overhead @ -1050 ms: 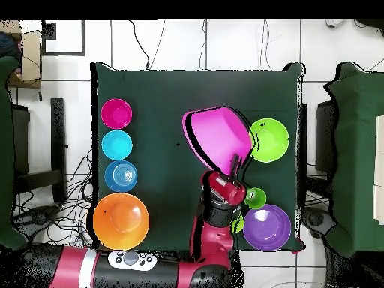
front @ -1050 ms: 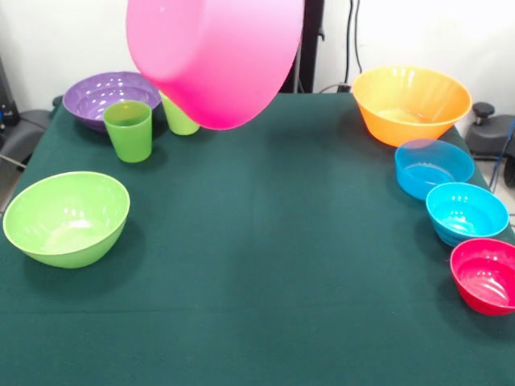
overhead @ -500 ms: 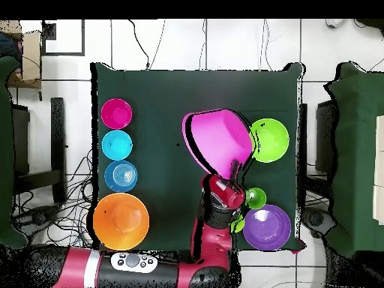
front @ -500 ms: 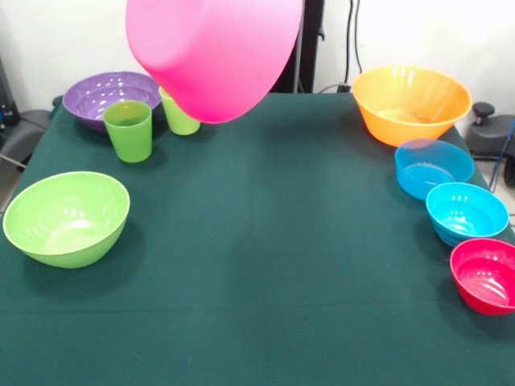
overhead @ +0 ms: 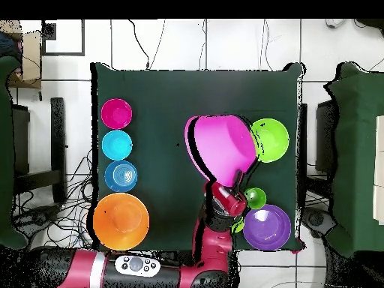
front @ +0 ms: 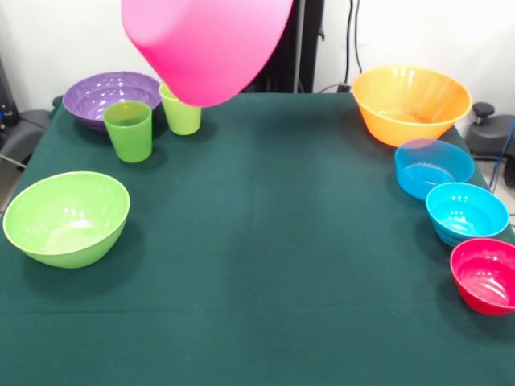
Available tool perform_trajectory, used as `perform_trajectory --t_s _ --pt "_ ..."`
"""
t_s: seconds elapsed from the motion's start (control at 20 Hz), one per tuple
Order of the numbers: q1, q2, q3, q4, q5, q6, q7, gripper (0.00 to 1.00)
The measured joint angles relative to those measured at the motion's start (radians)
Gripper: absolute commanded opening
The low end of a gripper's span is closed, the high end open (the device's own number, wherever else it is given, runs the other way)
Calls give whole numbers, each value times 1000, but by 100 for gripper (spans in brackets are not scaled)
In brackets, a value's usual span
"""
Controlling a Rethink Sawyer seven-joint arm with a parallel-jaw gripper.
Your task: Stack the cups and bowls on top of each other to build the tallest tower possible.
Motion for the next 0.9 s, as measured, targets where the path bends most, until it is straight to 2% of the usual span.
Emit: perform_trajectory --t_s 0.15,0.9 --pt "8 11 33 0 65 0 0 0" --pt "9 57 110 -1 201 -12 -3 0"
